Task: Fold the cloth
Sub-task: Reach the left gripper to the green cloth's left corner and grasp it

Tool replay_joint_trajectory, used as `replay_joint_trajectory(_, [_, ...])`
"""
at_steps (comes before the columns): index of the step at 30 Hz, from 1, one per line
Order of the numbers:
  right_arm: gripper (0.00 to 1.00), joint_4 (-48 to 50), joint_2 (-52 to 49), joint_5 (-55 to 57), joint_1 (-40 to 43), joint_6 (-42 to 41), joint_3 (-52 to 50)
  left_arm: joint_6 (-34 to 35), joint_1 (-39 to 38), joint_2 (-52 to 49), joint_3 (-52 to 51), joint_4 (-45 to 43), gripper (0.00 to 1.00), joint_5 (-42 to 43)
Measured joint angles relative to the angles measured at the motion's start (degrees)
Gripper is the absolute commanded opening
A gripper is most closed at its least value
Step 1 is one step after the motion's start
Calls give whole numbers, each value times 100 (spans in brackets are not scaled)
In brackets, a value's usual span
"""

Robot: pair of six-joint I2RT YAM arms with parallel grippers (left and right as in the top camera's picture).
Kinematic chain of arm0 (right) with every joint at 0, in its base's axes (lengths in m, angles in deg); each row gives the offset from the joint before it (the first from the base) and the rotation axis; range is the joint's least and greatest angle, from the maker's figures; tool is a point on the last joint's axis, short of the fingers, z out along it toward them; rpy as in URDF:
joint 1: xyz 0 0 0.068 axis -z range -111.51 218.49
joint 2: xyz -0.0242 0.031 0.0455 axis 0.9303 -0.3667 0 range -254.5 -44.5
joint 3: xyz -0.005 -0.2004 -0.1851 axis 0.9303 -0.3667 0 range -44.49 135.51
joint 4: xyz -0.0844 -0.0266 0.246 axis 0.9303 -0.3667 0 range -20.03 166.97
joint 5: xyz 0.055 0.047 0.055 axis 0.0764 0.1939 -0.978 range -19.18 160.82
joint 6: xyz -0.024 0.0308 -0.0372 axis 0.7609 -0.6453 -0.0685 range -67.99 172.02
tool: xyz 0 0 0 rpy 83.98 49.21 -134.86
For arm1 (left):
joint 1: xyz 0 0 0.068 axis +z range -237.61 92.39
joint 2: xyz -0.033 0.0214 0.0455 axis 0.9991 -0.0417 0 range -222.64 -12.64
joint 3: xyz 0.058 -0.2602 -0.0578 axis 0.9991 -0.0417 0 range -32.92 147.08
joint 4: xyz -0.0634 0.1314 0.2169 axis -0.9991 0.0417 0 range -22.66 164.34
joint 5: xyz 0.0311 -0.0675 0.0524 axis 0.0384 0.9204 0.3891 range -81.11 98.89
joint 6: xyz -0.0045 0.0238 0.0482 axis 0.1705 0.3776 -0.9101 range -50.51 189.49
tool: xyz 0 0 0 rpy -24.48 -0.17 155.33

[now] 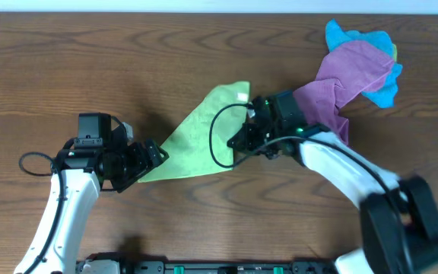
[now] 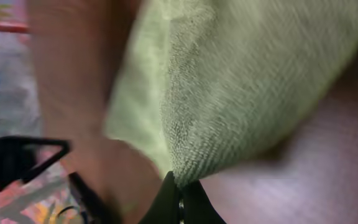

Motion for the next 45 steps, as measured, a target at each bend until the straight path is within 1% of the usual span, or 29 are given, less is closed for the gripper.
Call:
replay_joint_trajectory(6, [2,-684,1167,109,-188,-2,0,0,0,-2,-2,-116,95,4])
replay_joint_trajectory(13, [2,-730,2024,411,-260,-2,0,4,0,-2,-2,-232,96,44])
replay_joint_trajectory(24, [2,-669,2107,761,-260,-2,0,107,-22,-2,-24,-267,95,313])
replay_joint_trajectory(27, [2,-756,2107,857,-260,-2,0,304,-79,0,-286,-651,95,498])
replay_joint_trajectory(31, [2,-822,2107,938,-260,-4,0,721,-92,-7,-1143,-1460,95,1019])
replay_joint_trajectory(34, [2,-844,2107,960,-260,-4,0,944,-92,-22,-1552,-1790,95,1325])
replay_joint_trajectory(37, [2,-852,2107,964,-260,-4,0,1147,-114,-22,-1740,-2142,95,1443])
replay_joint_trajectory(40, [2,-855,2107,964,-260,-2,0,1412,-236,-22,-1930,-2697,95,1515])
replay_joint_trajectory(43, [2,-861,2107,966,-260,-4,0,1781,-437,-22,-2190,-3309,95,1499])
replay_joint_trajectory(45, [2,-861,2107,968,-260,-4,0,2017,-553,-22,-2337,-3565,95,1475])
